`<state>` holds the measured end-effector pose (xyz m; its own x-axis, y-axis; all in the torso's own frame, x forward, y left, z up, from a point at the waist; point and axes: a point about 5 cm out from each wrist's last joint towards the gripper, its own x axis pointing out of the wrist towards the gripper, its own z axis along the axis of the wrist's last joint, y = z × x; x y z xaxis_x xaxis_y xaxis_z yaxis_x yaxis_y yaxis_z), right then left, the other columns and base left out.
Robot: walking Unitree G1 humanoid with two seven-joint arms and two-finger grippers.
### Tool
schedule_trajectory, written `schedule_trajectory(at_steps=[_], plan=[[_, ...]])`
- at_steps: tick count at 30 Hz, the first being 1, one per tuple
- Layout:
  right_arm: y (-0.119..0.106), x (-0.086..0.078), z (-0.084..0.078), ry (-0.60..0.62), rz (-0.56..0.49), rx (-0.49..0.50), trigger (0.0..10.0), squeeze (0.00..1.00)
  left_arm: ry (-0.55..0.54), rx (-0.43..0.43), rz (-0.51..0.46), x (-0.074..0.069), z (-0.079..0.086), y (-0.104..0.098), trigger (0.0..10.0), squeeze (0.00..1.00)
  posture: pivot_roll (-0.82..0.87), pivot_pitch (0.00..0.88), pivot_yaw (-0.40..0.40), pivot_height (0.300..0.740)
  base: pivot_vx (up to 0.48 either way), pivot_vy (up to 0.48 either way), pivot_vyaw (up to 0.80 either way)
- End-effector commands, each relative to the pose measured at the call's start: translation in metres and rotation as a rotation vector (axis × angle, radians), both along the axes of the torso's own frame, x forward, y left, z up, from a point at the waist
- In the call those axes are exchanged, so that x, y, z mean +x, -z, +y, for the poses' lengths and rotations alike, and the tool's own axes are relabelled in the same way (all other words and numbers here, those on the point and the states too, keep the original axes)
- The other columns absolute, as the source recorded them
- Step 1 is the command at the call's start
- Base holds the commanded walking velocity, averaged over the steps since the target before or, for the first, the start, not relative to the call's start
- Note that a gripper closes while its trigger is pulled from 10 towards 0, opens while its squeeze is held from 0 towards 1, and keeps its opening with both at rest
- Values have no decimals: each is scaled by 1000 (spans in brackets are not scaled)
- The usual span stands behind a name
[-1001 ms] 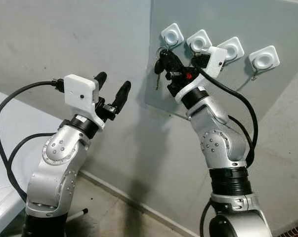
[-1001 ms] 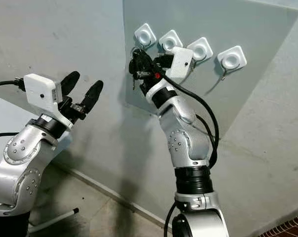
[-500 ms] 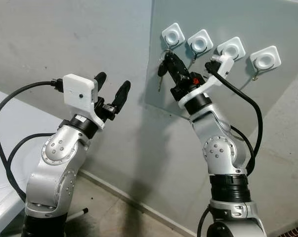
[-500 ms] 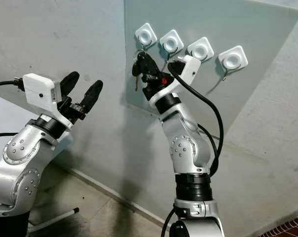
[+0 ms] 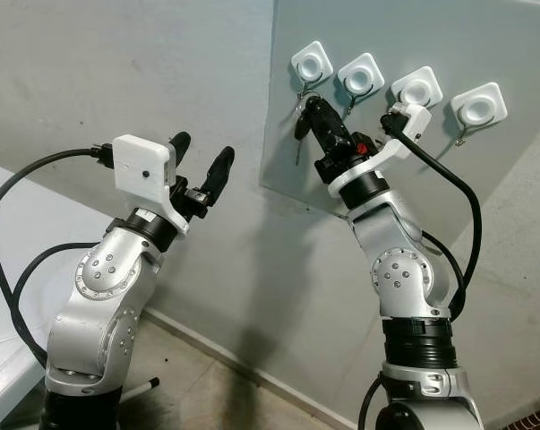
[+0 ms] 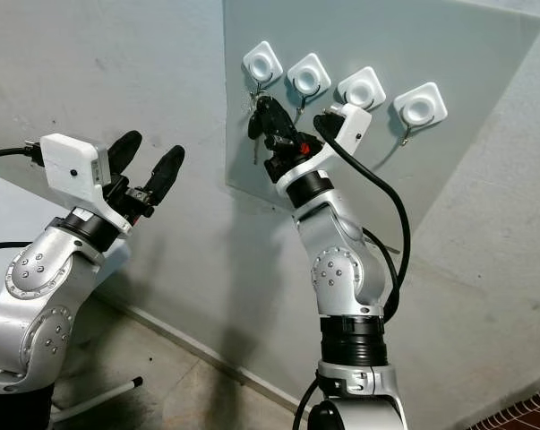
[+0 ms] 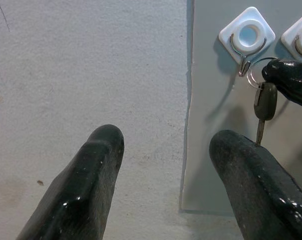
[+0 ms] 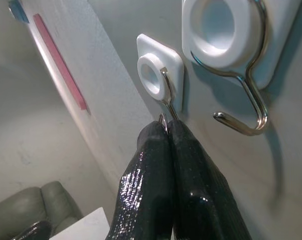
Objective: Hang keys on a hook
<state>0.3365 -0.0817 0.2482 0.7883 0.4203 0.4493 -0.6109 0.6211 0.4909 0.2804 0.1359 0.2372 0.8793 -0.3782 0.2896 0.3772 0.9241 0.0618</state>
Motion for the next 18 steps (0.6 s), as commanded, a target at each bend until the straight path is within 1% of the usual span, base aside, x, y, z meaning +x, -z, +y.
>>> schedule_trajectory(at_steps=[1, 2, 3, 4, 10, 15, 18], plan=[[-2, 1, 1, -3, 5, -2, 10000, 0, 3, -5, -8, -2, 0, -3, 10000, 0, -51, 0, -68, 728, 0, 0, 0], [-2, 2, 1, -1, 13, 0, 10000, 0, 3, -6, -7, -2, 0, -3, 10000, 0, -51, 0, -68, 728, 0, 0, 0], [-5, 0, 3, -14, -22, -19, 10000, 0, 1, -4, -9, -2, 0, -3, 10000, 0, -49, 0, -70, 728, 0, 0, 0], [-5, -1, 5, -23, -36, -26, 10000, 0, 0, -4, -9, -2, 0, -3, 10000, 0, -48, 0, -70, 728, 0, 0, 0], [-4, -3, 6, -45, -45, -28, 10000, 0, 0, -5, -9, -3, 0, -3, 10000, 0, -46, 0, -72, 728, 0, 0, 0], [-9, -3, 5, -57, -47, 24, 10000, 0, -6, -9, -5, -3, 1, -3, 10000, 0, -47, 0, -72, 728, 0, 0, 0], [-12, -3, 5, -57, -57, 24, 10000, 0, -6, -10, -5, -3, 1, -3, 10000, 0, -48, 1, -71, 728, 0, 0, 0]])
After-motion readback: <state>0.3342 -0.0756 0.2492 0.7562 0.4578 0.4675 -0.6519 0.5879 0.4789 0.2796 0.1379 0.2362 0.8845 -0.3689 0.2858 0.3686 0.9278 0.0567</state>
